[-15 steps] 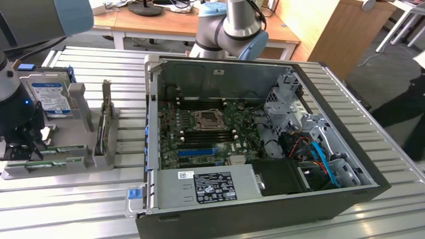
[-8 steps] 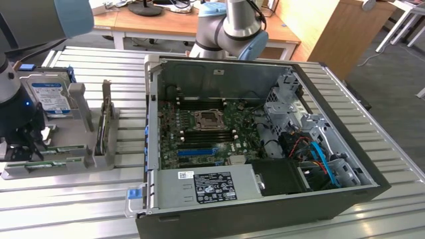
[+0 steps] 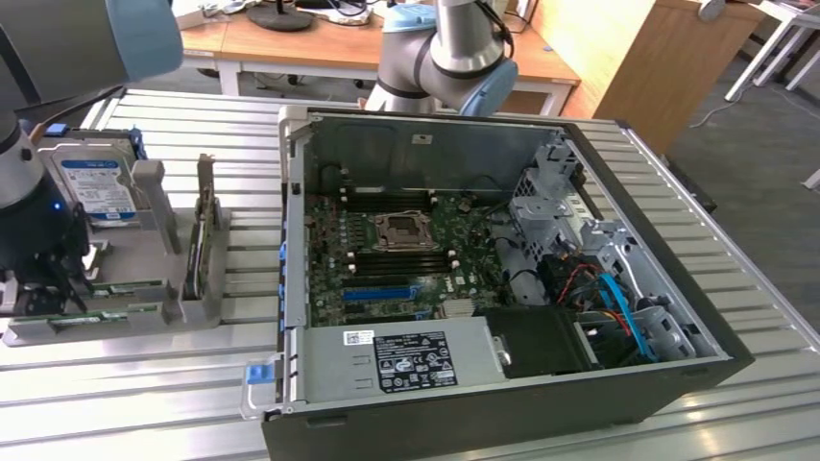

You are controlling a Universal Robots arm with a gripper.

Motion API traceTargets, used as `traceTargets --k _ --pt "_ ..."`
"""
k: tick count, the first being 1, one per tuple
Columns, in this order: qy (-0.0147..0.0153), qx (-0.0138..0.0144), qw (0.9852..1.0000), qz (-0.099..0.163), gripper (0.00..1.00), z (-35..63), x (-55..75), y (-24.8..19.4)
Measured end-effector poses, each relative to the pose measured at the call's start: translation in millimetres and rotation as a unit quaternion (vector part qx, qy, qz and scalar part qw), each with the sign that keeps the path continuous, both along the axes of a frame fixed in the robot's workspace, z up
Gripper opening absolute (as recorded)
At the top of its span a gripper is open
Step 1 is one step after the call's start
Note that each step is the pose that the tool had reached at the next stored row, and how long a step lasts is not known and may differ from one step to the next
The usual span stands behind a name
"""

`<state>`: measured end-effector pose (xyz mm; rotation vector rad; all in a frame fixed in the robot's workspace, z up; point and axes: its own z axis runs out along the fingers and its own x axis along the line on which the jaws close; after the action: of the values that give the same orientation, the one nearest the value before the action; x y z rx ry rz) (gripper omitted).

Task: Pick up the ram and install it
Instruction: 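Pick up the ram and move it above insertion slot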

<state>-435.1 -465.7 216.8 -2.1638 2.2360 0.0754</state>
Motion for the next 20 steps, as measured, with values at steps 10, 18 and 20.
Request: traceTargets --k 10,18,20 --pt "-0.0001 0.0001 1.0 0.0 0.3 -7.5 0.0 0.0" --pt "-0.0001 0.0001 1.0 0.001 0.3 -11.8 0.0 0.0" --pt "0.0 0.0001 1.0 0.001 0.3 -11.8 0.0 0.0"
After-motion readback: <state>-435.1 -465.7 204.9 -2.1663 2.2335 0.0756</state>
